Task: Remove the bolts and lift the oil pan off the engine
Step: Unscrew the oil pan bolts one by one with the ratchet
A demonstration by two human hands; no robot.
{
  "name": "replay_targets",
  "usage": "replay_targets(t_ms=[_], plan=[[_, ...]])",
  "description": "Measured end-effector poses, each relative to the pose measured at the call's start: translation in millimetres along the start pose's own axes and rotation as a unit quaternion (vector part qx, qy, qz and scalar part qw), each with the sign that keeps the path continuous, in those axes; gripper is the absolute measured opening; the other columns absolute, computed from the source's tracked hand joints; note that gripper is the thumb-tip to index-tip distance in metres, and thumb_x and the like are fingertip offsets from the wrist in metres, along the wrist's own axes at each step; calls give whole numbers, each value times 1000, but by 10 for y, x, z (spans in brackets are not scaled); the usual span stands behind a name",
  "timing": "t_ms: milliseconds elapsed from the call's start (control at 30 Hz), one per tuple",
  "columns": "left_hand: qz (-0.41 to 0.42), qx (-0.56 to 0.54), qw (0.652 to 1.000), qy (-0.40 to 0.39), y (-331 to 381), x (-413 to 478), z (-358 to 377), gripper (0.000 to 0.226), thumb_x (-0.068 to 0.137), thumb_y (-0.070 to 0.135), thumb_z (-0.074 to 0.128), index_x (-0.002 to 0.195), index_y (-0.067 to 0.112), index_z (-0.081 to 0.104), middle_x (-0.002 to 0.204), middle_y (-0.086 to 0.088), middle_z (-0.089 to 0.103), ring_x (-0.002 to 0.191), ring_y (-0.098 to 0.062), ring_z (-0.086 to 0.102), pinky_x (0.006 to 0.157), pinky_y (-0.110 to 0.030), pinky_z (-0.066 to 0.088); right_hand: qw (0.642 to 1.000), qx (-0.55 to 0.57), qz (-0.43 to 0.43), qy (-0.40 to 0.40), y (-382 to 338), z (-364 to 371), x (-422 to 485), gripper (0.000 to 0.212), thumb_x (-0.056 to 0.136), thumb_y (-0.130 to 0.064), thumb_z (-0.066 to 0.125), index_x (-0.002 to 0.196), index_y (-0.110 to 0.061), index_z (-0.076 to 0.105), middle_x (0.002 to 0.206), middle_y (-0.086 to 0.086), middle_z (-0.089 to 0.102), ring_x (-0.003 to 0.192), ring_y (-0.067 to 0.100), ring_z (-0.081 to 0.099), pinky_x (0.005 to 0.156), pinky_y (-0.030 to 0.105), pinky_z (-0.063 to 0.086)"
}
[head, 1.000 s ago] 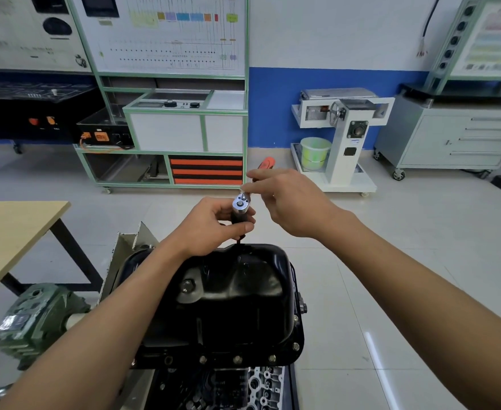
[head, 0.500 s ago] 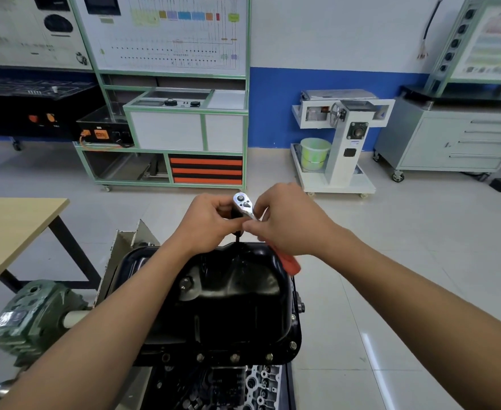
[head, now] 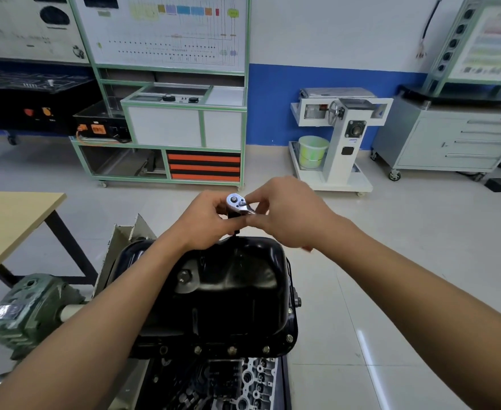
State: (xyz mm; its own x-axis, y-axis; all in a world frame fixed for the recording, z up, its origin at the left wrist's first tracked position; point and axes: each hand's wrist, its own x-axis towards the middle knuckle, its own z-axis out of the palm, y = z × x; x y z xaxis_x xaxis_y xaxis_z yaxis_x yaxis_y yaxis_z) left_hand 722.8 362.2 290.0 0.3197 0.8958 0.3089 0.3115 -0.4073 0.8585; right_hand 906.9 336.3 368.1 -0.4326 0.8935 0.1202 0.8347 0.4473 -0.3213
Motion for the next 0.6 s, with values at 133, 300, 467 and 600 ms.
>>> replay_targets(t_ms=[133,300,467,600], plan=[[-12,10,1000,-4,-7,-13,-5,19,84,17,79,89,35,76,84,-3,74,73,-14,68,74,-34,60,973,-215,-57,55,-48,-75,48,17,94,-22,60,103,-33,70,73,-4,47,79,28,52,52,29,25],[-39,-11,999,-8,18,-33,0,14,79,18,80,86,29,76,87,-1,76,75,-14,71,78,-40,61,966,-231,-98,64,92,-58,133,40,95,-9,52,116,-39,66,92,-4,63,91,27,57,58,32,36],[-55,-28,998,-12,17,-29,-35,22,88,5,78,101,23,77,95,0,78,87,-16,74,84,-36,62,985,-94,-140,20,328,-54,195,40,97,-5,52,129,-26,65,130,-12,63,118,21,48,94,39,44],[-69,-38,997,-1,4,-14,-22,21,88,5,78,100,22,78,95,1,79,87,-12,75,84,-33,62,990,-57,-88,91,565,-95,181,29,97,-15,58,123,-22,69,123,-6,68,111,21,57,94,38,48]])
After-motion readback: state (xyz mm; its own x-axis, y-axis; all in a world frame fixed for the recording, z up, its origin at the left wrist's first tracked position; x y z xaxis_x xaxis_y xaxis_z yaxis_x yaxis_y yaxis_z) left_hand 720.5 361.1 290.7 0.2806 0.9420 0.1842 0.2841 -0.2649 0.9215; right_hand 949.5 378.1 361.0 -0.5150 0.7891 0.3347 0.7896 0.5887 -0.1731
